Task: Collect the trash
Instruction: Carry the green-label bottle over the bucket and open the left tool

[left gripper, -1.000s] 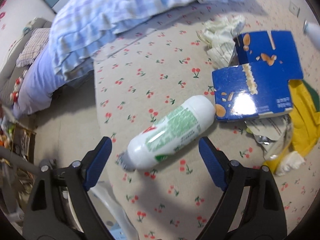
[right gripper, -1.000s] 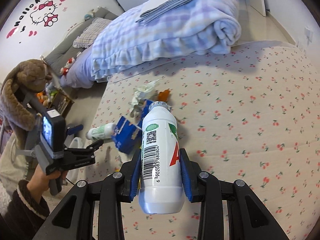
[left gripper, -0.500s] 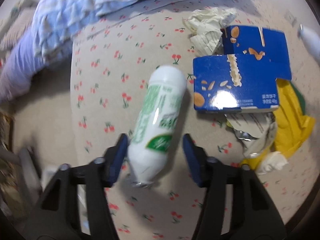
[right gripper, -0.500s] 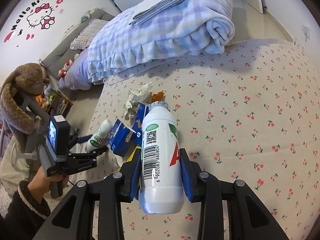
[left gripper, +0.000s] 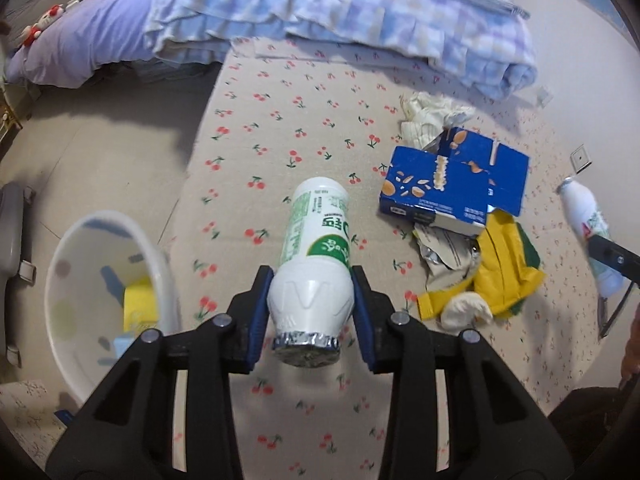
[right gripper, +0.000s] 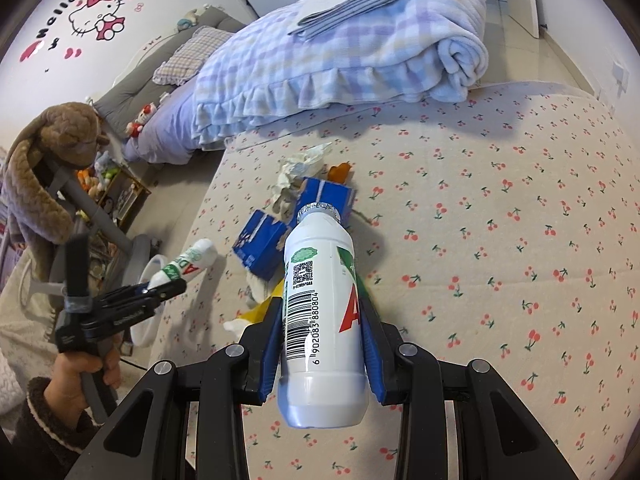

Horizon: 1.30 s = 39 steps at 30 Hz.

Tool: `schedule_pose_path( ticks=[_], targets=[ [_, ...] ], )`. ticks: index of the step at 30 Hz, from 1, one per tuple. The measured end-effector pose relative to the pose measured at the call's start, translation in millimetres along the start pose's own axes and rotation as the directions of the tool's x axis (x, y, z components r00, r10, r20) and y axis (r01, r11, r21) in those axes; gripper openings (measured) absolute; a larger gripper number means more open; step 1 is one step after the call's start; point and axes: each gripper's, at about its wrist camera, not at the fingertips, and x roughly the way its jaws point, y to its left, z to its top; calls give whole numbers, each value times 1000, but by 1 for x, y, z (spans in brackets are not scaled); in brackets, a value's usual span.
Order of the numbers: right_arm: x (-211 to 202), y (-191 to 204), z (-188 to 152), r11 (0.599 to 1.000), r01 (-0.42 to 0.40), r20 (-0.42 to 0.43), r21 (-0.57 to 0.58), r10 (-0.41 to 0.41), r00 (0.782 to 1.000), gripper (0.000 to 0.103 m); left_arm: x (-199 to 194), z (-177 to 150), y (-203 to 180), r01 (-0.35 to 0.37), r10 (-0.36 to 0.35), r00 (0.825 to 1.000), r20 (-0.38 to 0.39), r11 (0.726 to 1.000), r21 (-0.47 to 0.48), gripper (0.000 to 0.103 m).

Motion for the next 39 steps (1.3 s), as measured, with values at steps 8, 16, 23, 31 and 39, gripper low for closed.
schedule_pose_path(
  ticks=[8,16,23,31,39],
  targets=[
    [4,32,-1,998,-17,-2,-54,17,1000,37,-35,-26,37,11,-5,997,76,997,-79,40],
    [19,73,-6,994,-38,-12,-102,37,999,37,-55,-57,97,-14,44,991,123,972,-235,40],
    [42,110,-13,988,-66,-58,-143,59,997,37,-63,-74,126,-51,96,986,138,952,-303,40],
    [66,149,-16,977,-114,-99,-180,97,990,37,-61,-86,156,-70,123,984,127,929,-363,40],
    [96,185,-19,964,-146,-136,-224,117,984,37,-56,-92,183,-146,190,980,51,878,-456,81]
  ],
)
